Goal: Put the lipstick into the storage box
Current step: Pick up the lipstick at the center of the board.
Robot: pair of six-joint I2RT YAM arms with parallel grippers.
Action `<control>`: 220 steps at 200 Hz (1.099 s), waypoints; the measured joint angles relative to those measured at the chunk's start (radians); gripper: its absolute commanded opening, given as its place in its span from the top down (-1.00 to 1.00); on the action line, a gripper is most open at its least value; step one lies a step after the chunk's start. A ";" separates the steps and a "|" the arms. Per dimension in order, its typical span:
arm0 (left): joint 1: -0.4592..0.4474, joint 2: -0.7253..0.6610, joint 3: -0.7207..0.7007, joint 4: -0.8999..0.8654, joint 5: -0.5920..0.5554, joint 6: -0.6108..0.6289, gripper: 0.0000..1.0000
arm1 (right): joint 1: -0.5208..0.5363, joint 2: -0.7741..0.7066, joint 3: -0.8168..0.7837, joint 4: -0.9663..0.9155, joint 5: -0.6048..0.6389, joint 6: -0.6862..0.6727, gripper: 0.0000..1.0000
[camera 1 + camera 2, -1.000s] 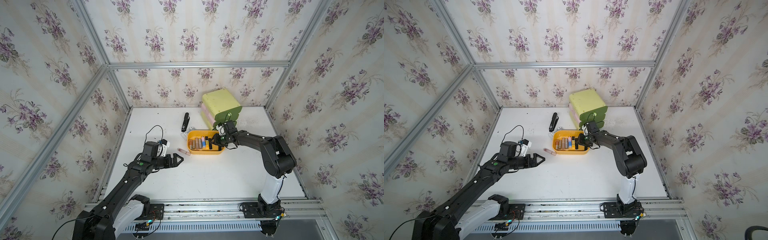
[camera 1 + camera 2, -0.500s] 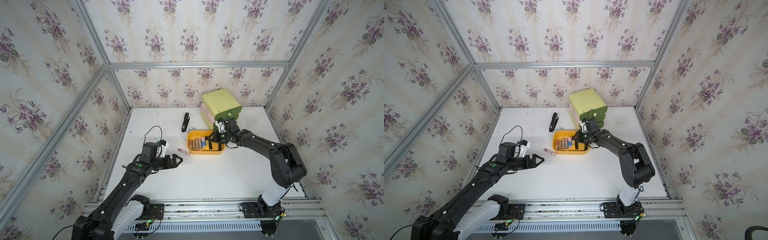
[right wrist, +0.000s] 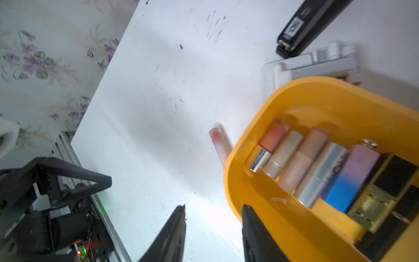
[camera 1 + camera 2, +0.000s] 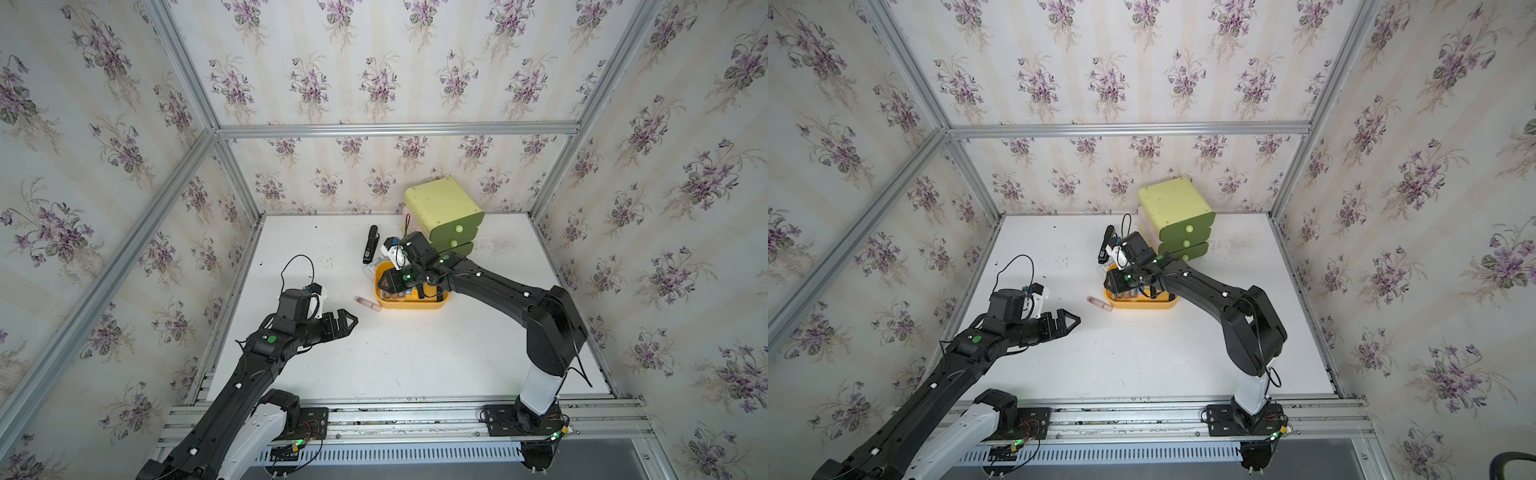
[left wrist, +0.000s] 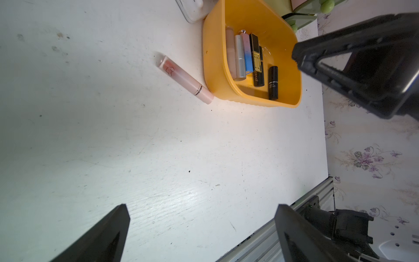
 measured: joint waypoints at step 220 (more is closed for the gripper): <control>0.002 -0.247 -0.012 -0.189 -0.202 -0.069 -1.00 | 0.180 0.474 0.464 -0.309 0.293 -0.199 0.01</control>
